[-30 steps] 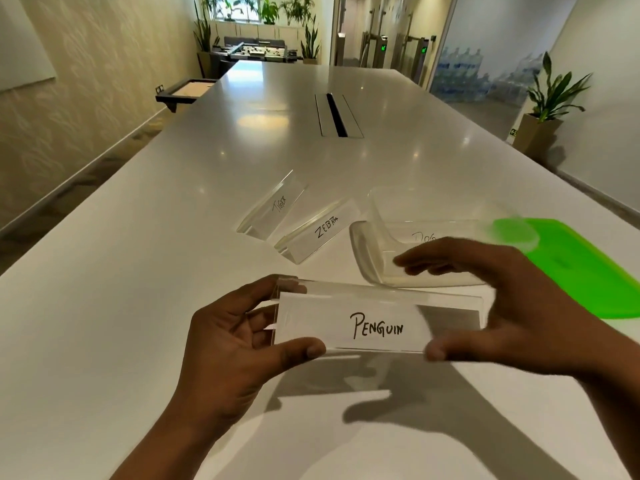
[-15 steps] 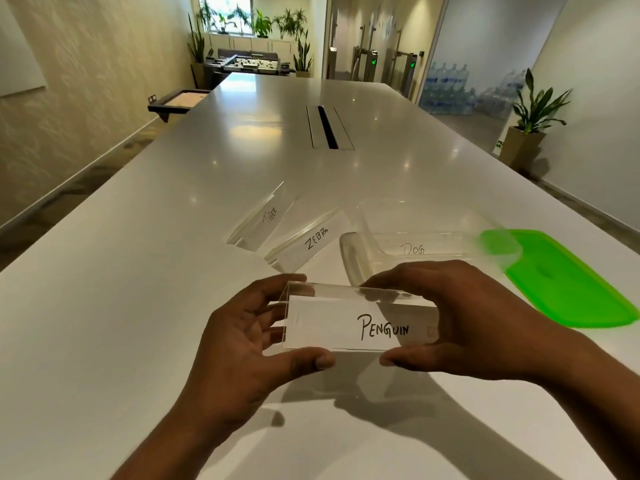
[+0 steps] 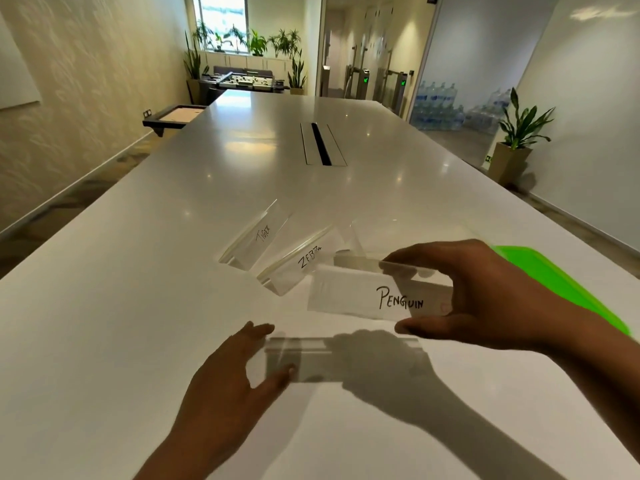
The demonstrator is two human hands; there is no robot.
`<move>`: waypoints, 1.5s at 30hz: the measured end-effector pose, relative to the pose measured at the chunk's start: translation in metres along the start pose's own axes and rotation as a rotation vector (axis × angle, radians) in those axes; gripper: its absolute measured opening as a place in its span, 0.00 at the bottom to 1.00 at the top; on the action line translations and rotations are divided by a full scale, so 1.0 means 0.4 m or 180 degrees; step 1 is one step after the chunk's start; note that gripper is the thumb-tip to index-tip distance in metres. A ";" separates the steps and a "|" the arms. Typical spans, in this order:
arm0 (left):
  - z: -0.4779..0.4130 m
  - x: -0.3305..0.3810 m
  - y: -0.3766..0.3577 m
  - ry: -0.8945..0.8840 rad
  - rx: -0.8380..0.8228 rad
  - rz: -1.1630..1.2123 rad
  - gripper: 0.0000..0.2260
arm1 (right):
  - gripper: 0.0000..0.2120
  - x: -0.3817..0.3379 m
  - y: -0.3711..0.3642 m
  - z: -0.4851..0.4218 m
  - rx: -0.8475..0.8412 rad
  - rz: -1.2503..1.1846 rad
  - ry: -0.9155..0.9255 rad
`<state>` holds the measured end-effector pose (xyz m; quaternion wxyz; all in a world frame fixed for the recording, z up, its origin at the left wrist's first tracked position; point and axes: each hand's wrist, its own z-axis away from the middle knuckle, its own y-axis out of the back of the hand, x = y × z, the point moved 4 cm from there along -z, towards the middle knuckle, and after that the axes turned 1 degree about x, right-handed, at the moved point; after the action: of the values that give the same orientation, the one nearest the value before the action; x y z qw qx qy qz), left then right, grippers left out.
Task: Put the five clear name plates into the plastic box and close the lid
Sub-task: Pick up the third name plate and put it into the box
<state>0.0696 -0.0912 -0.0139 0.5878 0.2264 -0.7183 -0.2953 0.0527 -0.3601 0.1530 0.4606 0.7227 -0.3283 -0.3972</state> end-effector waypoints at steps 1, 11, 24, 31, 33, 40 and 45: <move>0.001 -0.007 -0.007 -0.0050 -0.0047 -0.0173 0.38 | 0.32 0.013 0.010 -0.008 0.0029 0.0017 -0.0018; -0.004 -0.012 -0.047 -0.0162 -0.0237 -0.1439 0.45 | 0.31 0.212 0.052 -0.112 0.0116 0.0296 -0.0373; -0.010 -0.014 -0.054 -0.0155 -0.0299 -0.1657 0.45 | 0.30 0.391 -0.020 -0.184 -0.0311 0.0764 -0.0834; -0.011 -0.018 -0.056 -0.0120 -0.0334 -0.1668 0.50 | 0.30 0.414 -0.039 -0.198 -0.0427 0.0963 -0.0944; -0.011 -0.015 -0.055 -0.0113 -0.0341 -0.1689 0.52 | 0.30 0.417 -0.049 -0.200 -0.0493 0.1017 -0.0939; -0.015 -0.009 -0.052 -0.0082 -0.0406 -0.1732 0.56 | 0.30 0.414 -0.085 -0.221 -0.0663 0.1220 -0.0948; -0.016 -0.008 -0.051 -0.0079 -0.0419 -0.1713 0.56 | 0.31 0.411 -0.107 -0.237 -0.0787 0.1291 -0.0978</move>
<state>0.0761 -0.1048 -0.0295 0.4928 0.3667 -0.6188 -0.4897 0.2175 -0.4445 0.0931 0.5602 0.5119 -0.4811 -0.4389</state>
